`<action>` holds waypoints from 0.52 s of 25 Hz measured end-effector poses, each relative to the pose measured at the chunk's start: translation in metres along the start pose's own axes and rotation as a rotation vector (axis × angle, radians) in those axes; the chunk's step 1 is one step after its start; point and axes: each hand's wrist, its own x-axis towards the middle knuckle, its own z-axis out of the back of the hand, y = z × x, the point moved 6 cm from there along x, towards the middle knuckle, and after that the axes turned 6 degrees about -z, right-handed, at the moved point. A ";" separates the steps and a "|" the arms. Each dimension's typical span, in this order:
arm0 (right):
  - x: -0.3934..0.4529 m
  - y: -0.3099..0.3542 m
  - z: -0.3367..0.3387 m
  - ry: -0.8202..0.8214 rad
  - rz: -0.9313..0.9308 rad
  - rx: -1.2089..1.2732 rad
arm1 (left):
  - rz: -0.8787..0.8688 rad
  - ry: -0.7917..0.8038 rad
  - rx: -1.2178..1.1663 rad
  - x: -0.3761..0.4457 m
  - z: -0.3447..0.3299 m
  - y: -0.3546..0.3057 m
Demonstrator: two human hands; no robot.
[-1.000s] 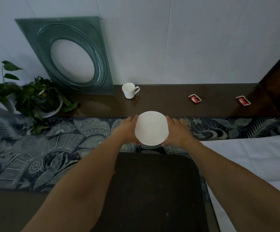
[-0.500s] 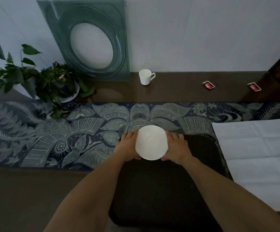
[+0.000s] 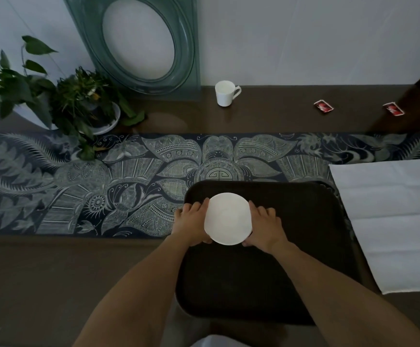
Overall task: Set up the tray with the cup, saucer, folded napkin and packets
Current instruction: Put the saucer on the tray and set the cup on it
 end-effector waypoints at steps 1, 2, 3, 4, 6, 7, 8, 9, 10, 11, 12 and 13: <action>-0.001 0.000 -0.002 0.004 -0.001 -0.001 | 0.005 -0.001 0.003 -0.001 -0.003 0.000; -0.002 -0.001 -0.004 0.007 -0.001 -0.002 | 0.009 -0.002 0.006 -0.001 -0.005 -0.001; -0.003 -0.002 -0.005 0.005 -0.004 0.000 | 0.012 -0.002 0.009 -0.002 -0.007 -0.001; -0.003 -0.004 -0.006 0.000 -0.007 0.004 | 0.015 -0.003 0.009 -0.002 -0.009 -0.002; -0.003 -0.006 -0.006 0.000 -0.009 0.010 | 0.017 -0.005 -0.001 -0.001 -0.011 -0.004; -0.003 -0.007 -0.007 0.001 -0.006 0.011 | 0.016 -0.008 -0.003 -0.001 -0.010 -0.004; -0.003 -0.006 -0.007 -0.001 -0.003 0.010 | 0.016 -0.008 -0.004 0.000 -0.010 -0.003; -0.002 -0.006 -0.007 -0.005 -0.004 0.011 | 0.018 -0.006 -0.006 0.000 -0.009 -0.003; -0.002 -0.006 -0.007 -0.008 -0.008 0.014 | 0.019 -0.006 -0.009 0.001 -0.009 -0.003; -0.002 -0.005 -0.007 -0.011 -0.013 0.018 | 0.018 -0.011 -0.009 0.001 -0.008 -0.003; -0.002 -0.005 -0.008 -0.014 -0.014 0.019 | 0.018 -0.019 -0.008 0.001 -0.008 -0.003; -0.001 -0.005 -0.008 -0.016 -0.013 0.017 | 0.018 -0.023 -0.008 0.001 -0.008 -0.003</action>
